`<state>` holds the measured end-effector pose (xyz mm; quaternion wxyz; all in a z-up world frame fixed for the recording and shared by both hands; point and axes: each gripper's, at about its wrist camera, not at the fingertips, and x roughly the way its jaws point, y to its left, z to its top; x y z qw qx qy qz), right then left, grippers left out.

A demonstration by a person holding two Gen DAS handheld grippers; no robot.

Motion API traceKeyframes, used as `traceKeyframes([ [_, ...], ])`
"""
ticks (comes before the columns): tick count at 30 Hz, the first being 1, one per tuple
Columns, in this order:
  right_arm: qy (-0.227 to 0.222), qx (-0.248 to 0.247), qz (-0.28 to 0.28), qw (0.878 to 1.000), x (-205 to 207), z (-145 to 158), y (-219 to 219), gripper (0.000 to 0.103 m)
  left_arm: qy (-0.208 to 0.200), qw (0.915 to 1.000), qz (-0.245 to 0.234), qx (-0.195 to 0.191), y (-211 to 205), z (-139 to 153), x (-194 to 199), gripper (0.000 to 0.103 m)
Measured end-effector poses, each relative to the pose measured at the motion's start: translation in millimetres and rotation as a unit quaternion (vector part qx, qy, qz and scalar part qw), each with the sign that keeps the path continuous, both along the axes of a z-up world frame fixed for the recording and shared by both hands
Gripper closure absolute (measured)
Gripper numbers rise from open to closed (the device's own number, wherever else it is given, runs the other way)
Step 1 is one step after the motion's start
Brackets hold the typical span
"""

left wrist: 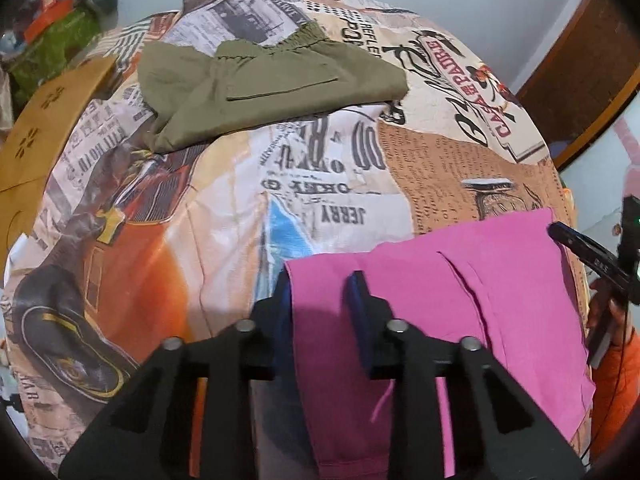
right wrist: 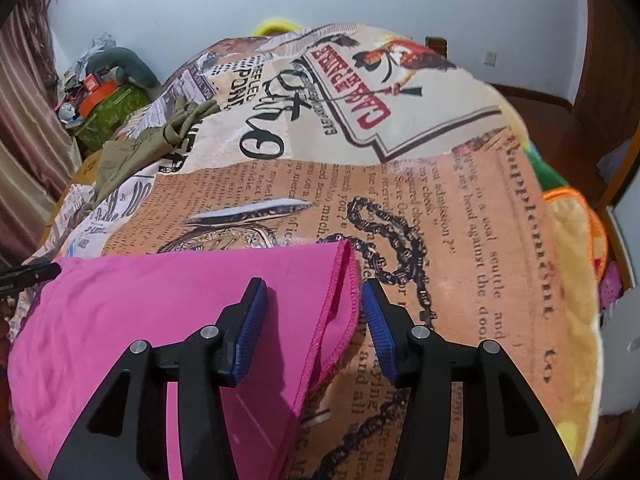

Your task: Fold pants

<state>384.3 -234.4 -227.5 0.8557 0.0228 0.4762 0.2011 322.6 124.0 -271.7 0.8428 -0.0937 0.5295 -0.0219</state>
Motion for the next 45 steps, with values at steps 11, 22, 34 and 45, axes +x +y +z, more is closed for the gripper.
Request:
traceKeyframes([
  [11, -0.011, -0.013, 0.016, 1.0, 6.4, -8.5, 9.9, 0.096, -0.054, 0.9932, -0.019, 0.101, -27.1, 12.3, -13.2, 0.1],
  [22, -0.021, -0.065, 0.039, 0.997, 10.5, -15.2, 19.3, 0.098, -0.029, 0.9917, -0.004, 0.125, -19.5, -0.9, -12.3, 0.097],
  [34, -0.01, 0.005, 0.043, 0.999, -7.2, 36.6, 25.6, 0.081, -0.062, 0.9932, -0.015, 0.097, -28.3, 54.4, -11.0, 0.072],
  [45, 0.002, 0.002, 0.144, 0.99, -27.1, 34.0, 99.4, 0.058, -0.006, 0.9923, -0.071, 0.102, -77.6, 21.1, 10.4, 0.064],
])
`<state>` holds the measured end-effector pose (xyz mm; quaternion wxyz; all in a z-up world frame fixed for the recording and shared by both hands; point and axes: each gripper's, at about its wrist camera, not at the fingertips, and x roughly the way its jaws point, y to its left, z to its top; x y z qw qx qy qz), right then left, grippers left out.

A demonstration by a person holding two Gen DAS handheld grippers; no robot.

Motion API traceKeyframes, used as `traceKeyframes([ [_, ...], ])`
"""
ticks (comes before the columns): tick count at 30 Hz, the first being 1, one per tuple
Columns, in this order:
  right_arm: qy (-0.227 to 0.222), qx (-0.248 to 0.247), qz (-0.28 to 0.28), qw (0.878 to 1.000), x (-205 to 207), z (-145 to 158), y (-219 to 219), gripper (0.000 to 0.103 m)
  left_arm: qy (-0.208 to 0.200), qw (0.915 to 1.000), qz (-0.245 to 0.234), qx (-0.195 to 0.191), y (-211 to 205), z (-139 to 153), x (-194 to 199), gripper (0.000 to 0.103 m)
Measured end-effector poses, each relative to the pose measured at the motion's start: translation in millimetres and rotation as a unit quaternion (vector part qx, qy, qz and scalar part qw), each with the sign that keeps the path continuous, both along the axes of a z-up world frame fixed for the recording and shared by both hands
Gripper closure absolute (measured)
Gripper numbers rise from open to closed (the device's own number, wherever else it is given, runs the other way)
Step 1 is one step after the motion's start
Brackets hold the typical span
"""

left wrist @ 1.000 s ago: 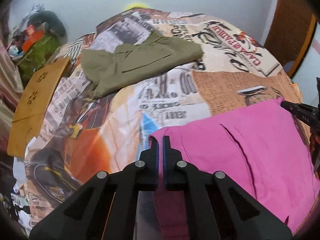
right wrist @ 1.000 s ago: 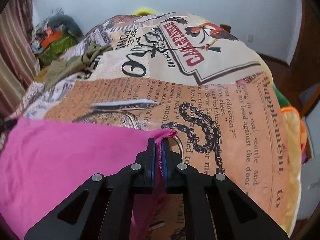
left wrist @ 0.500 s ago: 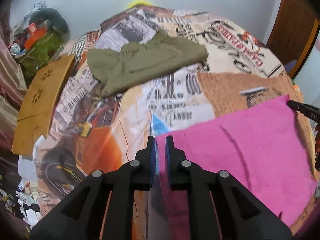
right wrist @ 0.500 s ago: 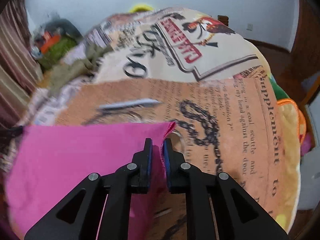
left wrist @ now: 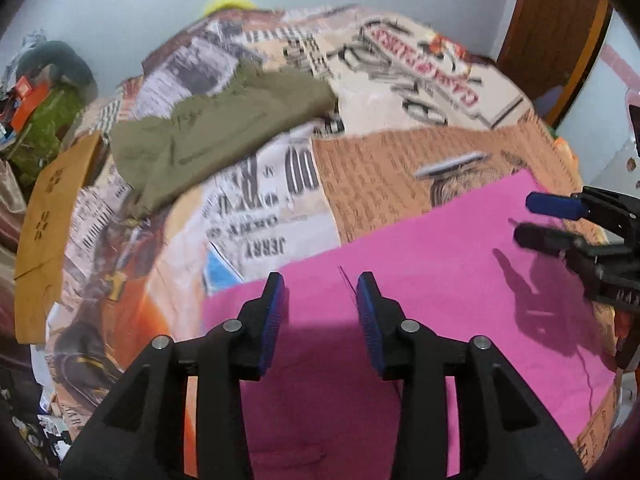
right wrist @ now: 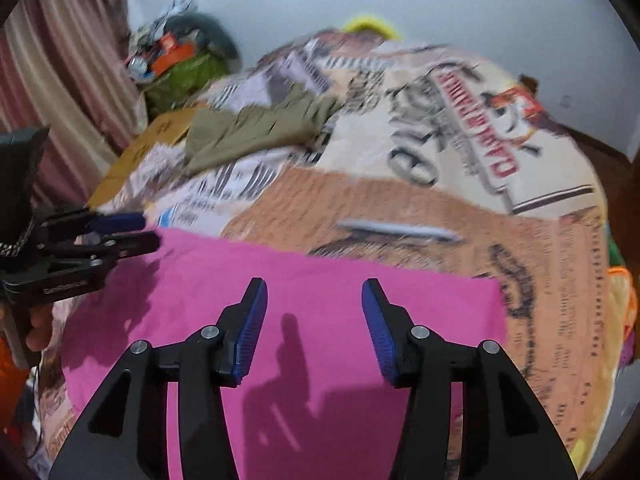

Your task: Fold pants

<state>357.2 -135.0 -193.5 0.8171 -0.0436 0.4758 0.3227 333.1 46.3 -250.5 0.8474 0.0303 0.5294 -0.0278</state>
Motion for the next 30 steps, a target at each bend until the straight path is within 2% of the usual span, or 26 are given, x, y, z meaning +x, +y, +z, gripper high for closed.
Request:
traceKeyframes([
  [3, 0.027, -0.027, 0.022, 0.999, -4.0, -20.6, 12.5, 0.058, 0.016, 0.9999, 0.004, -0.004, 1.3, -14.6, 0.7, 0.062],
  [6, 0.046, -0.056, 0.041, 0.997, -10.2, -41.7, 21.9, 0.057, 0.009, 1.0, 0.001, -0.002, 1.6, -18.2, -2.4, 0.061],
  [12, 0.055, -0.044, 0.035, 0.997, -8.5, -36.4, 10.3, 0.055, 0.003, 0.9999, 0.001, 0.012, -0.1, -13.4, -7.1, 0.057],
  [19, 0.035, -0.031, 0.02, 0.999, -31.2, -8.2, -2.6, 0.055, -0.027, 0.9992, 0.026, 0.015, 9.9, 15.4, -30.5, 0.053],
  [23, 0.012, -0.018, 0.009, 1.0, -44.1, 15.3, -10.0, 0.055, -0.054, 0.9974, 0.045, 0.014, 19.7, 37.8, -51.0, 0.041],
  [27, -0.013, -0.006, 0.0, 1.0, -59.6, 38.4, -15.7, 0.055, -0.073, 0.9953, 0.064, 0.002, 30.2, 59.4, -72.4, 0.034],
  [28, -0.022, -0.004, -0.003, 1.0, -64.1, 44.5, -17.3, 0.053, -0.08, 0.9943, 0.071, -0.002, 33.7, 66.2, -79.9, 0.032],
  [30, -0.037, -0.003, -0.006, 0.999, -73.2, 53.2, -19.3, 0.046, -0.092, 0.9922, 0.084, -0.007, 38.9, 75.1, -91.3, 0.022],
])
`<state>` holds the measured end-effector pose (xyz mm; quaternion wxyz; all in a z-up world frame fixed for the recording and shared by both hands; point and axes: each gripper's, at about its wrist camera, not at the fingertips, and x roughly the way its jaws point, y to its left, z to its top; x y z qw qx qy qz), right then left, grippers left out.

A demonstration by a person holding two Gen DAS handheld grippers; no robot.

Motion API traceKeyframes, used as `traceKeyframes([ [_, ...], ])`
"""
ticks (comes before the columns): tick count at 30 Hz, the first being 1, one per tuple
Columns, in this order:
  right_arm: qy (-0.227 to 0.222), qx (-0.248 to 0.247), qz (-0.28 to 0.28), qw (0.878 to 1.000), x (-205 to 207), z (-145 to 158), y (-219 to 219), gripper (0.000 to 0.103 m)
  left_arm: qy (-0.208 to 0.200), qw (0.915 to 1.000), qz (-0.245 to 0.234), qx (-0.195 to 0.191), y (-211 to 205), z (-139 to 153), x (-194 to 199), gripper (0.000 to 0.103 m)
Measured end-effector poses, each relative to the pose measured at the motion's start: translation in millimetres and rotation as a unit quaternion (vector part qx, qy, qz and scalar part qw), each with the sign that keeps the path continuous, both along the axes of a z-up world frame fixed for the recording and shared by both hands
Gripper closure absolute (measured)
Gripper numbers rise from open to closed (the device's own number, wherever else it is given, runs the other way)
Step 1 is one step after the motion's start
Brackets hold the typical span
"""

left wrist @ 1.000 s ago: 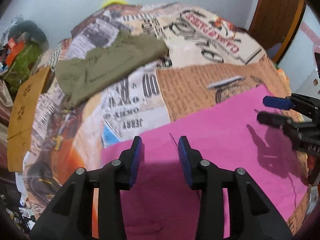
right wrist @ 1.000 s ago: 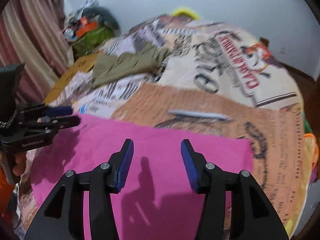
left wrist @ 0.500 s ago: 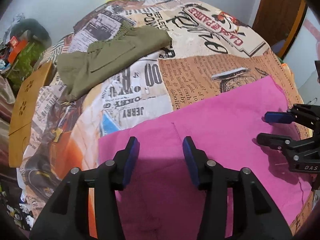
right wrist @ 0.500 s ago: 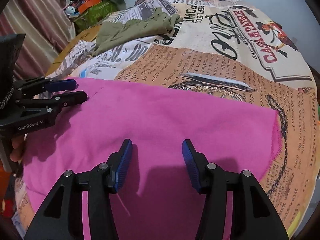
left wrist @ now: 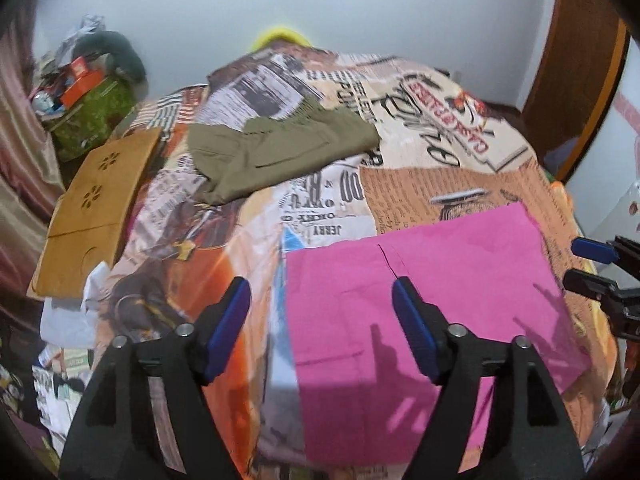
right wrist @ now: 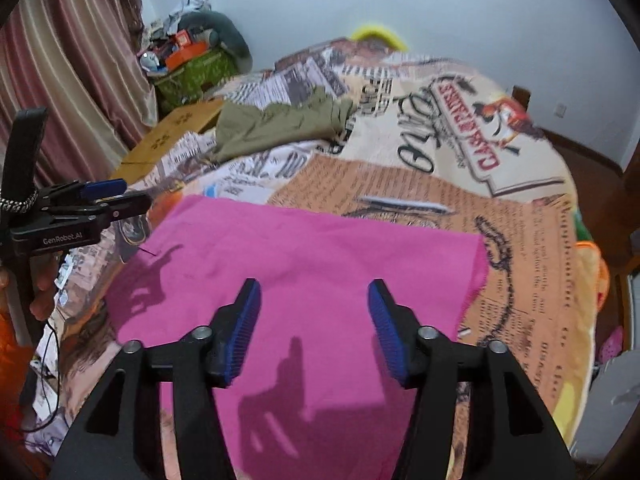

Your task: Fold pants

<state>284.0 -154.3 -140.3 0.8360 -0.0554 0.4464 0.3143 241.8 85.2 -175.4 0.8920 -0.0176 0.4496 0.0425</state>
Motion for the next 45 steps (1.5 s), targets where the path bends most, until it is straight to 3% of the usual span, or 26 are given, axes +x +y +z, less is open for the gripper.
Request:
traceKeyframes([
  [3, -0.021, 0.003, 0.001, 1.0, -15.5, 12.7, -2.6, 0.044, -0.017, 0.9996, 0.021, 0.003, 6.2, 7.5, -15.8, 0.01],
  [7, -0.033, 0.006, -0.001, 0.999, -31.5, 19.4, -4.3, 0.042, -0.008, 0.9995, 0.031, -0.001, 11.0, 6.1, -35.3, 0.01],
  [17, -0.019, -0.001, -0.009, 1.0, -66.0, -1.5, -2.0, 0.042, 0.041, 0.9956, 0.016, -0.083, 3.5, -21.2, -77.1, 0.01],
  [26, 0.019, -0.013, -0.016, 1.0, -74.0, -34.3, 1.9, 0.042, 0.089, 0.9833, 0.005, -0.158, -7.4, -56.1, -96.9, 0.01],
  [29, 0.024, -0.024, -0.017, 0.999, -72.8, -40.7, 3.6, 0.042, 0.101, 0.9744, 0.013, -0.2, -6.5, -65.0, -98.0, 0.01],
  [38, 0.048, -0.018, -0.014, 0.999, -69.5, -57.1, 2.8, 0.042, 0.094, 0.9682, 0.018, -0.231, -10.0, -73.3, -91.8, 0.006],
  [42, 0.049, -0.014, -0.008, 0.999, -69.9, -58.0, 2.4, 0.042, 0.091, 0.9614, 0.031, -0.258, -5.3, -77.4, -83.7, 0.005],
  [45, 0.049, -0.01, -0.005, 0.999, -70.5, -59.4, 1.9, 0.042, 0.092, 0.9506, 0.047, -0.293, 3.9, -81.0, -76.1, 0.005],
])
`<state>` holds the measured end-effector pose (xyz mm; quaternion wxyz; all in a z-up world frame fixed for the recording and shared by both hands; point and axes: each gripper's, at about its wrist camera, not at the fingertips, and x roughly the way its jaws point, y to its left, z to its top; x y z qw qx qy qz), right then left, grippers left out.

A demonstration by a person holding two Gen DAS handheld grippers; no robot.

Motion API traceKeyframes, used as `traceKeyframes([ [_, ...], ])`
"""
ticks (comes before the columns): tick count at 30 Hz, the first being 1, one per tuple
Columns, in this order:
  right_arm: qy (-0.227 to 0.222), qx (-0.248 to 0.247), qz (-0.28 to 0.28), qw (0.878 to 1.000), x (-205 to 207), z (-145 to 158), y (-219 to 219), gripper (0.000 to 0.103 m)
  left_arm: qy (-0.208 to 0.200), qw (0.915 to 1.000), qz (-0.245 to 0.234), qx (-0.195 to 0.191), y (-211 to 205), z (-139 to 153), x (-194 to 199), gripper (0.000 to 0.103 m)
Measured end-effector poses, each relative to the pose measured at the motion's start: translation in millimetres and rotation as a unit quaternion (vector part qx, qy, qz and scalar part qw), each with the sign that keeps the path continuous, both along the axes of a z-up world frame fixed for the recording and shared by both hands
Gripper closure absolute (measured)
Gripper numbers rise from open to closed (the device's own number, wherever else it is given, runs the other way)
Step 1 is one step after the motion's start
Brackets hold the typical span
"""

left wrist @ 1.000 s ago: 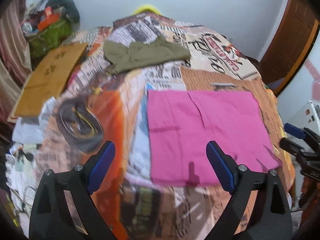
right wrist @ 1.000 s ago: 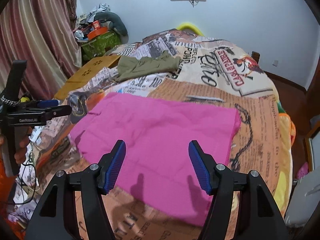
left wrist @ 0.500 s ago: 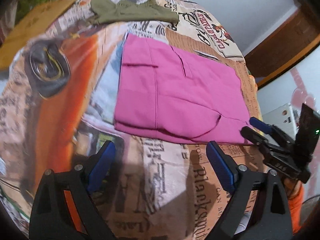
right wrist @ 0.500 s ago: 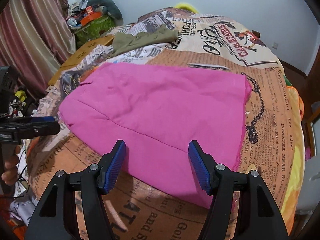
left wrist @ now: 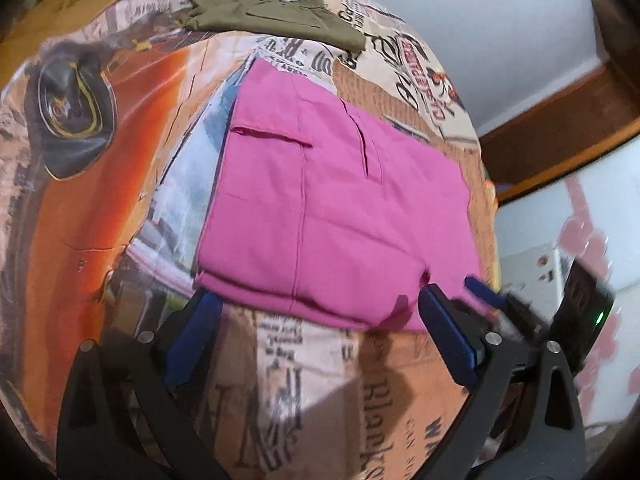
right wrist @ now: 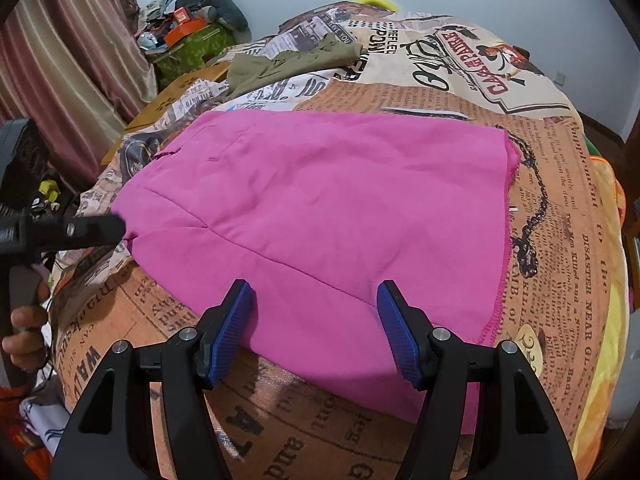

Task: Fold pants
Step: 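Grasp the pants' folded edge with the left tool, then lift the pants edge with the left tool and fold it over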

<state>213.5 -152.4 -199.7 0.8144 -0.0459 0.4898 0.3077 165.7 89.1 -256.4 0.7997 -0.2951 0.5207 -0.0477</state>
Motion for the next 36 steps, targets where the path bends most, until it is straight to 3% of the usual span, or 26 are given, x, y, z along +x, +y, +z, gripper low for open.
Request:
traceKeyframes([
  [3, 0.001, 0.003, 0.0, 1.0, 0.6, -0.1, -0.3, 0.042, 0.0, 0.9997, 0.004, -0.024, 5.5, 0.5, 8.2, 0.007],
  [5, 0.001, 0.004, 0.001, 1.0, 0.5, -0.2, -0.4, 0.042, -0.002, 0.9998, 0.005, -0.019, 6.3, 1.5, 10.6, 0.016],
  [7, 0.0, 0.006, 0.001, 1.0, 0.4, -0.3, -1.2, 0.042, 0.002, 1.0, 0.006, 0.006, 5.3, 2.8, 13.1, 0.032],
  [9, 0.001, 0.009, 0.001, 1.0, 1.1, -0.8, -2.4, 0.042, 0.006, 0.9991, 0.003, 0.042, 3.0, 5.5, 15.7, 0.072],
  [10, 0.002, 0.01, 0.0, 1.0, 1.4, -0.8, -2.9, 0.042, 0.005, 0.9984, -0.003, 0.056, 1.0, 7.6, 16.6, 0.077],
  [13, 0.002, 0.01, 0.0, 1.0, 1.2, -0.7, -2.7, 0.042, -0.007, 0.9957, -0.009, 0.092, -5.8, 14.4, 15.5, 0.08],
  [18, 0.002, 0.009, -0.004, 1.0, -0.2, 0.4, -4.3, 0.042, -0.037, 0.9827, -0.021, 0.18, -22.3, 29.0, 12.6, 0.082],
  [22, -0.005, 0.003, -0.01, 1.0, -4.2, 2.2, -11.1, 0.042, -0.062, 0.9586, -0.03, 0.276, -30.0, 42.6, 11.1, 0.082],
  [28, -0.001, 0.002, -0.033, 0.999, -10.8, 0.9, -31.4, 0.042, -0.069, 0.9386, -0.013, 0.338, -12.9, 53.8, 3.6, 0.082],
  [30, 0.004, 0.012, -0.041, 0.999, -12.4, 0.1, -39.3, 0.042, -0.071, 0.9371, -0.011, 0.342, -7.1, 56.7, 0.1, 0.082],
  [36, 0.006, 0.022, -0.063, 0.998, -16.7, -2.6, -42.7, 0.041, -0.1, 0.9198, -0.015, 0.379, -19.2, 70.6, 3.3, 0.083],
])
